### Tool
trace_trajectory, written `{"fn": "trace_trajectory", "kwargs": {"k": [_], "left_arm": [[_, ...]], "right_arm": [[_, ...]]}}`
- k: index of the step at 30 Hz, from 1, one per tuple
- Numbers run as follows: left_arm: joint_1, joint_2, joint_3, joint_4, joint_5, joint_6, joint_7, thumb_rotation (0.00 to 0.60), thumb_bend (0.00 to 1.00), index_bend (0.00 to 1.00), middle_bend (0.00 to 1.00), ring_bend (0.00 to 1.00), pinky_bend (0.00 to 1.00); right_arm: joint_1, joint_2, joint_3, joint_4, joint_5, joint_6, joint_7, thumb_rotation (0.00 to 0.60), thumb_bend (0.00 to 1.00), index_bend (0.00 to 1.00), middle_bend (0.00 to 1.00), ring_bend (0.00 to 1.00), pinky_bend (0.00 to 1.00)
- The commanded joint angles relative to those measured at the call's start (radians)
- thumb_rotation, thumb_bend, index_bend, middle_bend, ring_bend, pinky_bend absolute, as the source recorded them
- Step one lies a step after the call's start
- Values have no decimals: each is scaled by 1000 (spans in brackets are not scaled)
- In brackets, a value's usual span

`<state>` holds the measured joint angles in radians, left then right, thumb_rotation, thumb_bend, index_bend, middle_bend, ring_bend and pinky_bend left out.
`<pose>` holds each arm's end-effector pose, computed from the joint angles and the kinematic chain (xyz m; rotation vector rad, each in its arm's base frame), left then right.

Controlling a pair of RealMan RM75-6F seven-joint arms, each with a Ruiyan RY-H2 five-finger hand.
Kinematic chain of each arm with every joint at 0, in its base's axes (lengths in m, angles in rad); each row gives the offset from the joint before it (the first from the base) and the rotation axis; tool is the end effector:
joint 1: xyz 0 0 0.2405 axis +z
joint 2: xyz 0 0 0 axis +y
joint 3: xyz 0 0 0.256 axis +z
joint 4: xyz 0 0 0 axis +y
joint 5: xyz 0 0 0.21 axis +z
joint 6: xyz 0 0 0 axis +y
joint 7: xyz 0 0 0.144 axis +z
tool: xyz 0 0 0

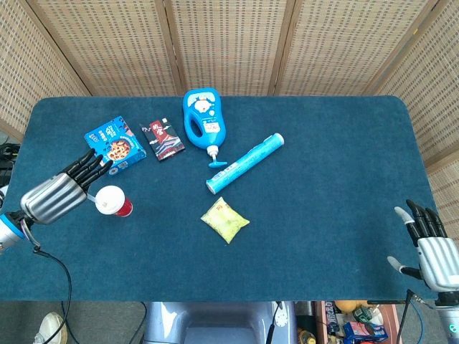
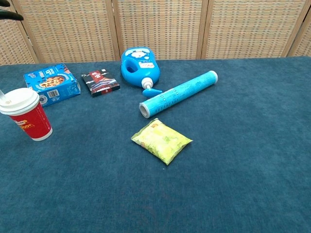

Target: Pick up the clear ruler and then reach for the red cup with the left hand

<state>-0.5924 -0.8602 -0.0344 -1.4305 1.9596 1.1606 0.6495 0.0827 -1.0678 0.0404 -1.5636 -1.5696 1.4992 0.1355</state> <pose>-0.2246 0.3097 0.1968 -2.0271 0.5892 -0.3008 -0.3154 -0.1791 0.1770 1.4243 -0.9027 0.9689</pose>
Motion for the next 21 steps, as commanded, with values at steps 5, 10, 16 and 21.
{"fn": "trace_trajectory", "kwargs": {"k": [5,10,16,21], "left_arm": [[-8,-31,5,-12,-2,-36,50,600,380,642,0,0,0],[-14,-67,9,4,-8,-60,70,600,380,642,0,0,0],[-24,-108,8,22,-19,-83,88,600,380,642,0,0,0],[-33,-136,12,26,-25,-104,101,600,379,642,0,0,0]], "right_arm": [[0,4,0,-1,-3,3,7,600,0,0,0,0,0],[-1,5,0,-1,-2,2,9,600,0,0,0,0,0],[0,6,1,1,0,0,12,600,0,0,0,0,0],[0,8,1,1,1,0,18,600,0,0,0,0,0]]}}
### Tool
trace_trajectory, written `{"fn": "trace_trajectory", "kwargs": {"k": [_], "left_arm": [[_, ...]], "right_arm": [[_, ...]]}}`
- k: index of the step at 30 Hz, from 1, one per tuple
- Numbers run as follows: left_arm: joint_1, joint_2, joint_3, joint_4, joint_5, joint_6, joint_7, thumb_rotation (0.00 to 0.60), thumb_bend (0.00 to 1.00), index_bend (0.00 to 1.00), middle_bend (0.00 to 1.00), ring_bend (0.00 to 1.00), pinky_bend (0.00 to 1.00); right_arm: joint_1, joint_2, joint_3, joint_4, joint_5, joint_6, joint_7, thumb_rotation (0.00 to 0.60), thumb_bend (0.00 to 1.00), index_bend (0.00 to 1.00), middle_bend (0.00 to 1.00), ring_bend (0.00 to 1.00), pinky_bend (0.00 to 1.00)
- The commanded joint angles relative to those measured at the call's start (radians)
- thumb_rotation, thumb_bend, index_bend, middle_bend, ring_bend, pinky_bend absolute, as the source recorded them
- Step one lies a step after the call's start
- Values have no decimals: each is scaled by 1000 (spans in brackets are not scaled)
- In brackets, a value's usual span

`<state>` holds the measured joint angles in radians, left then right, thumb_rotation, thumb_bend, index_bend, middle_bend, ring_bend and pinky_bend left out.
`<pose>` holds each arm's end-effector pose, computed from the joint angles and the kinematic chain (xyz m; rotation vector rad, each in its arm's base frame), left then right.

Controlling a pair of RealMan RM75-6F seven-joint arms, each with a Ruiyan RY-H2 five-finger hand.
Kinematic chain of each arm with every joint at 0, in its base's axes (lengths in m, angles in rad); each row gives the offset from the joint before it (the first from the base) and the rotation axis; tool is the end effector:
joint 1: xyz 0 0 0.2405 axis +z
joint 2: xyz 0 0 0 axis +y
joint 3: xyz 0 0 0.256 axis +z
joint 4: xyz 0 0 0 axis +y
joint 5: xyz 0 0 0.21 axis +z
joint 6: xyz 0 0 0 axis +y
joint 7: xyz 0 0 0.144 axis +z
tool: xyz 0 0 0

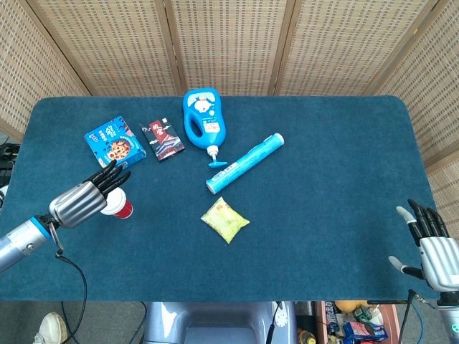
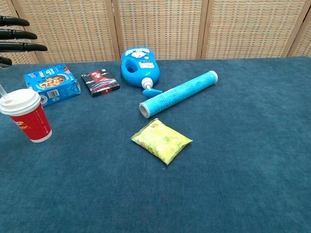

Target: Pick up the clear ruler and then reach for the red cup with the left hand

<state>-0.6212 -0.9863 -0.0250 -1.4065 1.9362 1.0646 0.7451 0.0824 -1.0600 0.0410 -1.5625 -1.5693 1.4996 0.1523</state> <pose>-0.2278 0.3164 0.1487 -2.0794 0.6064 -0.2654 -0.3161 -0.1792 0.1798 1.4205 -0.9085 0.9750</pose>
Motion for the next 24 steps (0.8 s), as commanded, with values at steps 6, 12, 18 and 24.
{"fn": "trace_trajectory", "kwargs": {"k": [6,12,18,24], "left_arm": [[-18,-36,1,0,-17,-34,29,600,380,640,0,0,0],[-20,-38,5,-3,-21,-28,30,600,380,317,0,0,0],[-16,-34,11,3,-20,-9,23,600,281,13,0,0,0],[-2,-16,11,-2,-26,29,3,600,264,0,0,0,0]], "right_arm": [[-1,5,1,-1,2,1,9,600,0,0,0,0,0],[-1,5,1,0,3,1,11,600,0,0,0,0,0],[-1,7,2,-4,1,1,10,600,0,0,0,0,0],[-2,5,0,-1,-2,3,7,600,0,0,0,0,0]]}}
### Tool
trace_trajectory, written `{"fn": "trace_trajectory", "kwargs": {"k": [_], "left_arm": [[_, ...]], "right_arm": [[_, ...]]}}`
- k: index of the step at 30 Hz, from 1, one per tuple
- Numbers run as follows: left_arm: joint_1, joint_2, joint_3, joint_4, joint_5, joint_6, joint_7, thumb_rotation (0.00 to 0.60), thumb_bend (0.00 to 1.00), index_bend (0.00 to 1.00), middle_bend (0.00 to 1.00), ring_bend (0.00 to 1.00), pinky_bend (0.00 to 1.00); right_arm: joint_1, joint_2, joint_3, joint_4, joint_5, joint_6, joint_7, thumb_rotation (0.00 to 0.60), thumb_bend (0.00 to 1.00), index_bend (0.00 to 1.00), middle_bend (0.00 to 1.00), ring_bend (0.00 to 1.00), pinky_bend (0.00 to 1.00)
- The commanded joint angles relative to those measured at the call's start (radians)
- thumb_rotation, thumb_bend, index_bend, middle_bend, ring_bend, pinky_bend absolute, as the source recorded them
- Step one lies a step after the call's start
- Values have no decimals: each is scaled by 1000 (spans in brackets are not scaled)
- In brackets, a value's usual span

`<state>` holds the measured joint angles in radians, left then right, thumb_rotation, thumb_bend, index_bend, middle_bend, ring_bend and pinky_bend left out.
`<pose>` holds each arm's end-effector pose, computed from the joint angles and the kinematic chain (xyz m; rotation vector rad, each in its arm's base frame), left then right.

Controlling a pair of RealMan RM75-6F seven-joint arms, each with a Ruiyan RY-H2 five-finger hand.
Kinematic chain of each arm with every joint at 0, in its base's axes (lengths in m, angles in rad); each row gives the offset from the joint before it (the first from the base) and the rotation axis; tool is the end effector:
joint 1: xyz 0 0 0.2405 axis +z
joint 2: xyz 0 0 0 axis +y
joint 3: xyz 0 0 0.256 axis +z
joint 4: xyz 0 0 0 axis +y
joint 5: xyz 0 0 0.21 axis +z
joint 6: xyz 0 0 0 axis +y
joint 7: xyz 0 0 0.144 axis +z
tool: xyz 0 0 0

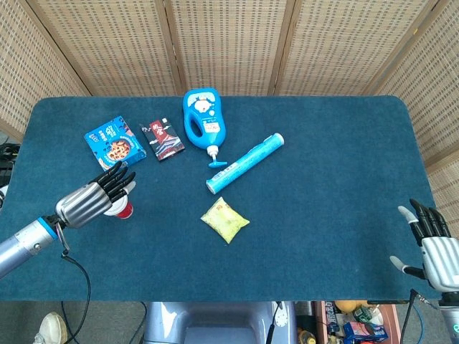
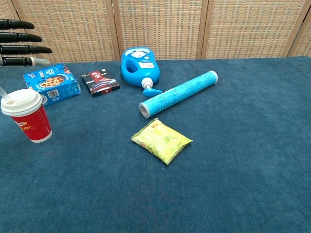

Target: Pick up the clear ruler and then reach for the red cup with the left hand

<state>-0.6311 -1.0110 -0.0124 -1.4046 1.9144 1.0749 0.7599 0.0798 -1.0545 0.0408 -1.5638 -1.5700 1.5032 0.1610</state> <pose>-0.2256 0.3169 0.1411 -2.0750 0.5976 -0.2843 -0.3163 -0.1783 0.1819 1.4165 -0.9109 0.9791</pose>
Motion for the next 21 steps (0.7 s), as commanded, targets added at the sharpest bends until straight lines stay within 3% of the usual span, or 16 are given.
{"fn": "trace_trajectory", "kwargs": {"k": [1,5,13,17,21], "left_arm": [[12,13,-3,-5,-8,30,-19,600,255,0,0,0,0],[49,30,-25,-12,-51,115,-93,600,218,0,0,0,0],[228,17,-94,-109,-329,349,-514,600,89,0,0,0,0],[319,-26,-79,-145,-401,420,-672,600,51,0,0,0,0],[394,-49,-32,-172,-413,458,-731,600,36,0,0,0,0]], "right_arm": [[1,-1,0,0,-1,-1,-2,600,0,0,0,0,0],[1,-1,-2,-1,-4,0,-3,600,0,0,0,0,0],[-1,-2,-2,-4,-7,4,-12,600,0,0,0,0,0],[-1,-4,0,-5,-3,4,-19,600,0,0,0,0,0],[-2,-8,0,-4,-2,6,-32,600,0,0,0,0,0]]}}
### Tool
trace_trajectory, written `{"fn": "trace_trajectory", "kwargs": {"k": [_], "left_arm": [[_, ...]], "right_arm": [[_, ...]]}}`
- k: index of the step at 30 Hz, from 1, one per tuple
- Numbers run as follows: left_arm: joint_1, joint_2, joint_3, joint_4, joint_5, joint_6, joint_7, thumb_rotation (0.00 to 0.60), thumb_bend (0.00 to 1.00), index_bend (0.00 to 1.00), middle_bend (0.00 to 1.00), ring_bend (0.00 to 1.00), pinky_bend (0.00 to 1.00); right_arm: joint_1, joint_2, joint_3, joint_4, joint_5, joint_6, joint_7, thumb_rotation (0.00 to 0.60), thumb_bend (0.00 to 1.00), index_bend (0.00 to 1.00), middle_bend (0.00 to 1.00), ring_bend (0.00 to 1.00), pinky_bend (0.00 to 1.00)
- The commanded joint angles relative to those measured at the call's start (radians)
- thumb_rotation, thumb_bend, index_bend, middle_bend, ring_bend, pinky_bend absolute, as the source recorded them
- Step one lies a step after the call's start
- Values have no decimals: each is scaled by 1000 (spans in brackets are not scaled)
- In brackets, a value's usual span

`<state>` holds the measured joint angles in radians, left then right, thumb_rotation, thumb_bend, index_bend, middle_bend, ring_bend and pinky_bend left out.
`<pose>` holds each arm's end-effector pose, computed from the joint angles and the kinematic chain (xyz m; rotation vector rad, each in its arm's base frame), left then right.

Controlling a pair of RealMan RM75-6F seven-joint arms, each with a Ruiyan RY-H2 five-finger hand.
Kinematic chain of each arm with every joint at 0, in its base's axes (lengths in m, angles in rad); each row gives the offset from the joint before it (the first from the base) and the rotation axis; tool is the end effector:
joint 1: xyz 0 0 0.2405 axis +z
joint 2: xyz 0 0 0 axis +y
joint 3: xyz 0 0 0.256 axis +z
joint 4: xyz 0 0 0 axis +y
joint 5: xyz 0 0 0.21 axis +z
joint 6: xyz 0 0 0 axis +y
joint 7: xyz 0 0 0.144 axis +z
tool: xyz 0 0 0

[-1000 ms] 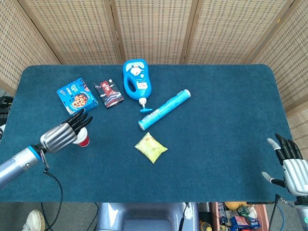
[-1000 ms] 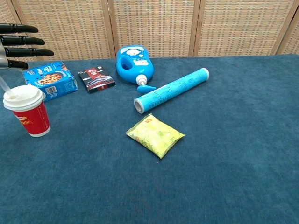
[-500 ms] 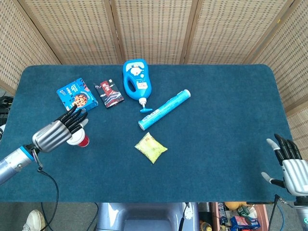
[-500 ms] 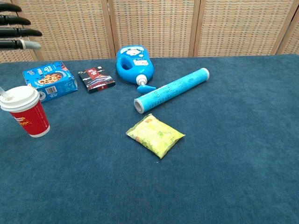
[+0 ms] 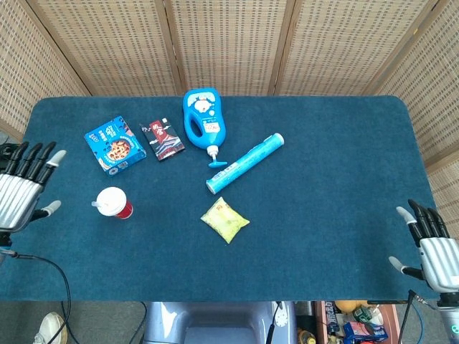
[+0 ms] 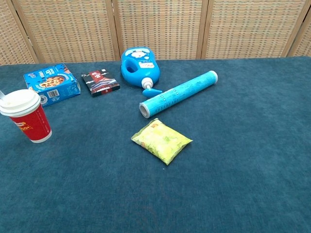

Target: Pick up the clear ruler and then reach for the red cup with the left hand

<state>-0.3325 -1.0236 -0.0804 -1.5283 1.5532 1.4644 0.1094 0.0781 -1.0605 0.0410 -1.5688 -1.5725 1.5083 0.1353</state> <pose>-0.2686 0.2628 0.1983 -1.5897 -0.4681 -0.9086 -0.3146 -0.1777 0.1798 1.4206 -0.8953 0.9719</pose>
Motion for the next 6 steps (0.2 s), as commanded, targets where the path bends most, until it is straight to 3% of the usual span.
{"fn": "trace_trajectory", "kwargs": {"k": [1,3,6], "left_arm": [[122,-46,54,-70,-55,80,-97,600,35,0,0,0,0],[180,-61,99,-114,-40,117,-95,600,34,0,0,0,0],[197,-64,120,-135,-35,106,-79,600,31,0,0,0,0]], "right_arm": [[0,-3,1,2,2,1,-10,600,0,0,0,0,0],[-1,-7,4,3,3,5,-21,600,0,0,0,0,0],[-3,-12,6,6,0,13,-34,600,0,0,0,0,0]]}}
